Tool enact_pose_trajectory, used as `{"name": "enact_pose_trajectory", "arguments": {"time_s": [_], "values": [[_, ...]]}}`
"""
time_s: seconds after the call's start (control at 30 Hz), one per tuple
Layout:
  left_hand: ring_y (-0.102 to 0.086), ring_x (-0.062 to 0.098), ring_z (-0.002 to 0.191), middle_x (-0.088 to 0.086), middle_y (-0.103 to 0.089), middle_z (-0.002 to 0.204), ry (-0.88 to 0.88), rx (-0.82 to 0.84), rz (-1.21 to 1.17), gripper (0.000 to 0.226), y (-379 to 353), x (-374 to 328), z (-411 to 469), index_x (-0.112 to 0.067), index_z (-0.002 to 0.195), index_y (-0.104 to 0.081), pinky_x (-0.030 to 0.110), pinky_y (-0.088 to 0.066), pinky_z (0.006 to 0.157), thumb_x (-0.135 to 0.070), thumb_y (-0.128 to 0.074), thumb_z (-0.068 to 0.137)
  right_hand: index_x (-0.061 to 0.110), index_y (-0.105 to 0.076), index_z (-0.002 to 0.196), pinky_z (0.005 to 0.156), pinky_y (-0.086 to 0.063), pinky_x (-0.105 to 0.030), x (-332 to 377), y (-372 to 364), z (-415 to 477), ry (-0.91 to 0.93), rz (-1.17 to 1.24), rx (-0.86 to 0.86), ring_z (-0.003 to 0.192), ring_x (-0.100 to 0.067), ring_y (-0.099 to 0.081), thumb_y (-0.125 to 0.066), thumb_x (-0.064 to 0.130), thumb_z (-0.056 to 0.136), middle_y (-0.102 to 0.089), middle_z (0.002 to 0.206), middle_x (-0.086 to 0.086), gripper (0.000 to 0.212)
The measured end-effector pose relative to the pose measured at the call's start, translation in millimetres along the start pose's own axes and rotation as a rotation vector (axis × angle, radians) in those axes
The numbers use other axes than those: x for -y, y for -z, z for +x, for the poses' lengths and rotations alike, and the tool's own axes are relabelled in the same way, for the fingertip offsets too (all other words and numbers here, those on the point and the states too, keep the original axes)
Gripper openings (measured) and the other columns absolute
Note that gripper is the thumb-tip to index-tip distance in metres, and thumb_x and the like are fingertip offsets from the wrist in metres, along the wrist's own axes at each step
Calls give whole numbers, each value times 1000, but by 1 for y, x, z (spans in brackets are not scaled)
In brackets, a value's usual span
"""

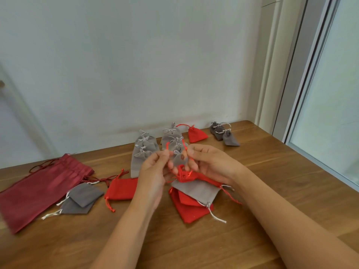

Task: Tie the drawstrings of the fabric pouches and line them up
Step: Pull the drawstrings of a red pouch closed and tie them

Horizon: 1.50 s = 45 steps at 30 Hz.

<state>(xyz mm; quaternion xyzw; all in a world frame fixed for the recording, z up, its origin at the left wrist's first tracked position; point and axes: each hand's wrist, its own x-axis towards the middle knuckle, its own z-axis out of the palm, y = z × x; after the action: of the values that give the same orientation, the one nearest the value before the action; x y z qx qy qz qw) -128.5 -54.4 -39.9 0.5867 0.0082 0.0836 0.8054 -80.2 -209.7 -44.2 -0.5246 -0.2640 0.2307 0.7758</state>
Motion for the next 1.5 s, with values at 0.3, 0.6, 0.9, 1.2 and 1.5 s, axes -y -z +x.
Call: {"name": "enact_pose_trajectory", "arguments": {"time_s": [0.3,0.6,0.9,1.2,1.5], "values": [[-39,4,42,-3,-60,53,0,103,380,25,8,-6,-3,-6,64,-66,13,-34,47,-9,-61,89,0,-68,109,89,-44,-16,-4,-1,3,205,-455,-153,97,-1,-57,-62,0,87,-62,99,1,23],[-43,4,49,-2,-51,49,-51,147,450,18,3,-7,-9,-5,65,-71,13,-38,54,-15,-74,79,6,-74,92,65,-45,-18,-4,-7,6,241,-418,-228,70,-7,-56,-67,0,84,-67,72,7,12],[-43,0,45,-9,-56,47,-217,-23,520,18,5,-7,-1,-15,66,-72,15,-37,49,-13,-70,84,7,-72,105,81,-49,-16,-7,-14,6,229,-431,-255,85,-1,-65,-69,4,84,-72,87,9,21],[-47,6,51,0,-58,60,30,-35,231,24,-2,-3,2,-17,60,-71,21,-41,56,-16,-69,84,15,-75,87,62,-45,-14,0,-19,5,271,-393,-437,62,1,-57,-70,5,83,-69,75,2,12],[-58,4,52,-1,-65,54,-141,-99,302,13,-14,-5,-3,-6,70,-68,13,-48,54,-7,-70,83,3,-74,96,64,-45,-12,14,-22,2,407,-373,-516,69,3,-59,-70,1,81,-69,80,2,16]]}}
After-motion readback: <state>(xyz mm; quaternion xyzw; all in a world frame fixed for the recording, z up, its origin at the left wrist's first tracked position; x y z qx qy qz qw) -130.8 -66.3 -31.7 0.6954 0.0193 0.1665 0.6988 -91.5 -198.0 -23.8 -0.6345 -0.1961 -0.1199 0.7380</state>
